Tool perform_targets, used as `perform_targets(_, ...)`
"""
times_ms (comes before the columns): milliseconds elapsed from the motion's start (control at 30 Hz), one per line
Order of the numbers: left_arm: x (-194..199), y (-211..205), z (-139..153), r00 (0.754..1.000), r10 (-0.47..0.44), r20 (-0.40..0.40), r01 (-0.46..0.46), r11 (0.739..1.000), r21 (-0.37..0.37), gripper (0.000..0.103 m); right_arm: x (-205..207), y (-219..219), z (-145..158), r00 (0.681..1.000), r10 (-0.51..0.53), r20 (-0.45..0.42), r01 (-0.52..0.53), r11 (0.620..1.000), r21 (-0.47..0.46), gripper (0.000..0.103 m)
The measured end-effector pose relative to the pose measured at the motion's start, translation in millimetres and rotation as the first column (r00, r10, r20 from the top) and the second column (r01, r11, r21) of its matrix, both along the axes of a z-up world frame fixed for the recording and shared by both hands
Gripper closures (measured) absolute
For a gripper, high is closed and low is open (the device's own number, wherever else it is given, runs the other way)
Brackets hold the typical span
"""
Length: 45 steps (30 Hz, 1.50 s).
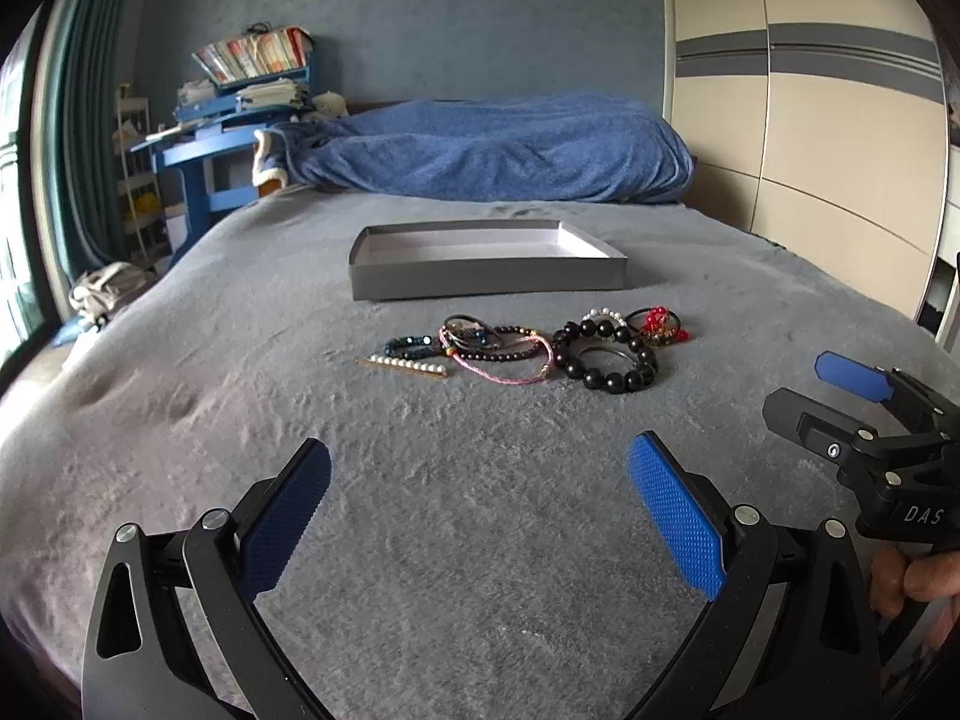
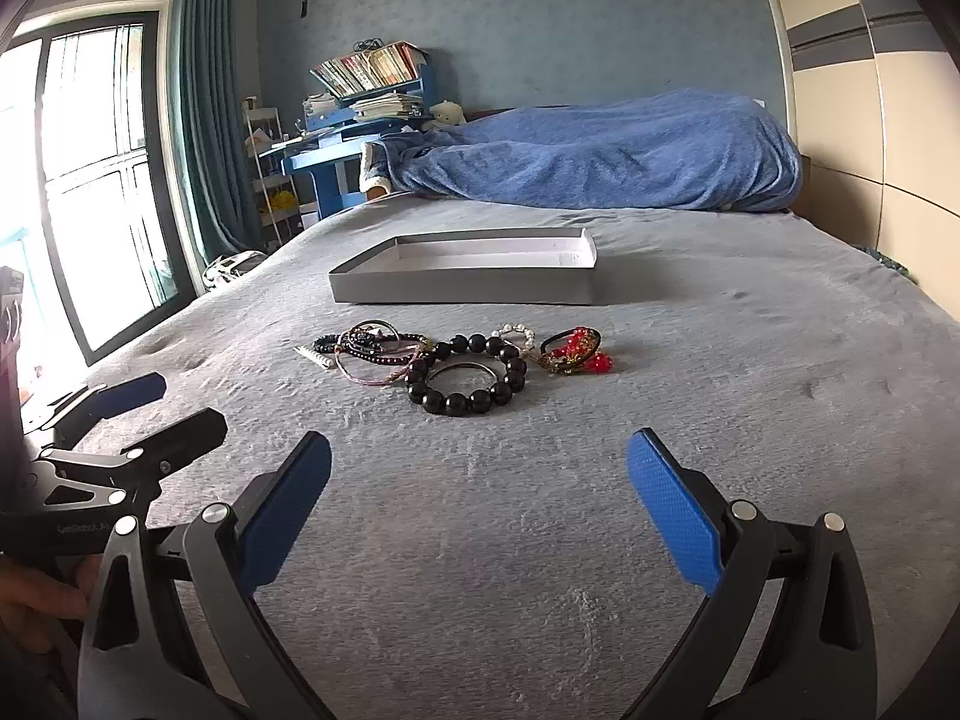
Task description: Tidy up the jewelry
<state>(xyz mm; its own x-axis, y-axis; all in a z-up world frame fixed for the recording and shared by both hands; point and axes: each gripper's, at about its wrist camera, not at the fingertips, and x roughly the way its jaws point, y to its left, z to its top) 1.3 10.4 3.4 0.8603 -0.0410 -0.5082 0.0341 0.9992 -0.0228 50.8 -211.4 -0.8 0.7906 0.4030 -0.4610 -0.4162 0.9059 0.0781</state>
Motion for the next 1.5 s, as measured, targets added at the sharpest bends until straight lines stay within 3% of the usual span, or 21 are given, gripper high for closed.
perform_targets(300,9,2,1,0.999,-0.018,-0.039,0.018,1.000,-0.004,0.004,7,-8,3,0.999,-0.020,-0.047,0.021,0.999,0.028,0.005)
perform_targets(533,37,12,7,0.996,-0.027,-0.080,0.025,0.999,-0.028,0.004,23,-9,6,0.996,-0.026,-0.086,0.029,0.999,0.027,0.005)
perform_targets(733,72,26,13,0.993,-0.025,-0.118,0.018,0.998,-0.061,0.011,43,-6,6,0.988,-0.028,-0.151,0.030,1.000,0.010,0.005)
perform_targets(867,95,29,5,0.982,-0.038,-0.184,0.024,0.997,-0.079,0.023,56,-4,8,0.989,-0.030,-0.146,0.027,0.999,-0.027,0.006)
perform_targets(1000,117,29,-1,0.972,-0.076,-0.223,0.057,0.994,-0.091,0.034,77,-8,9,0.987,-0.040,-0.157,0.033,0.998,-0.051,0.013)
perform_targets(1100,132,27,-4,0.968,-0.102,-0.231,0.080,0.991,-0.103,0.035,92,-14,9,0.985,-0.052,-0.165,0.045,0.998,-0.044,0.016)
perform_targets(1267,153,23,-5,0.965,-0.109,-0.239,0.101,0.994,-0.047,0.035,112,-22,10,0.982,-0.075,-0.172,0.069,0.997,-0.040,0.016)
perform_targets(1500,175,9,-13,0.945,-0.181,-0.274,0.208,0.975,0.073,0.035,129,-23,6,0.978,-0.078,-0.196,0.076,0.997,-0.013,0.015)
